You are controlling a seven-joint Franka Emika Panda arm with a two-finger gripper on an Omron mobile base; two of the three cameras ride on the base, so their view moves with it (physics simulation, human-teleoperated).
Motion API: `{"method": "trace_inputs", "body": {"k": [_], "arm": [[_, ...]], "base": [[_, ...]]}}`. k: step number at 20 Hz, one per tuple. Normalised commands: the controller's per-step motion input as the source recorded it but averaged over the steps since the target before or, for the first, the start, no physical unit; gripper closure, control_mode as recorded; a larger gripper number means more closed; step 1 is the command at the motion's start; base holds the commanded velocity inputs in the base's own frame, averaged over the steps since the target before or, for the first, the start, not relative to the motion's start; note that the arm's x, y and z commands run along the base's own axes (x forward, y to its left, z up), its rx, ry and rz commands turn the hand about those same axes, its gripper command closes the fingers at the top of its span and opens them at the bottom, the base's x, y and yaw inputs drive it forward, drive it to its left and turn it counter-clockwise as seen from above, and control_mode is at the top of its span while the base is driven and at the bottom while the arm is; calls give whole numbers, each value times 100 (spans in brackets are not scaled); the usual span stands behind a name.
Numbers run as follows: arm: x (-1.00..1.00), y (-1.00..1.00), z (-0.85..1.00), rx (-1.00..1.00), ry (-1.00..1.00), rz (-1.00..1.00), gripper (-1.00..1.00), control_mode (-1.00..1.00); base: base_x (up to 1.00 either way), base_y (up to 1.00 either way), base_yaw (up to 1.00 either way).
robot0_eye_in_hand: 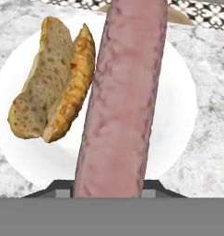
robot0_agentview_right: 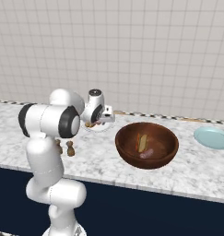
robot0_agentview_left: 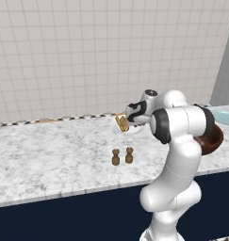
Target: Place one bun and one sausage from the bowl on each plate.
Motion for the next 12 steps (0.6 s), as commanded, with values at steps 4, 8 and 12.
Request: {"method": "trace_inputs", "body": {"k": [4,8,12], "arm": [[6,0,-23,0,-3,0,100,-100],[0,0,-19,0,0,0,100,-100],[0,0,-6,0,0,0,-100,-100]], "base": [[0,0,0],[0,0,0],[0,0,0]]}}
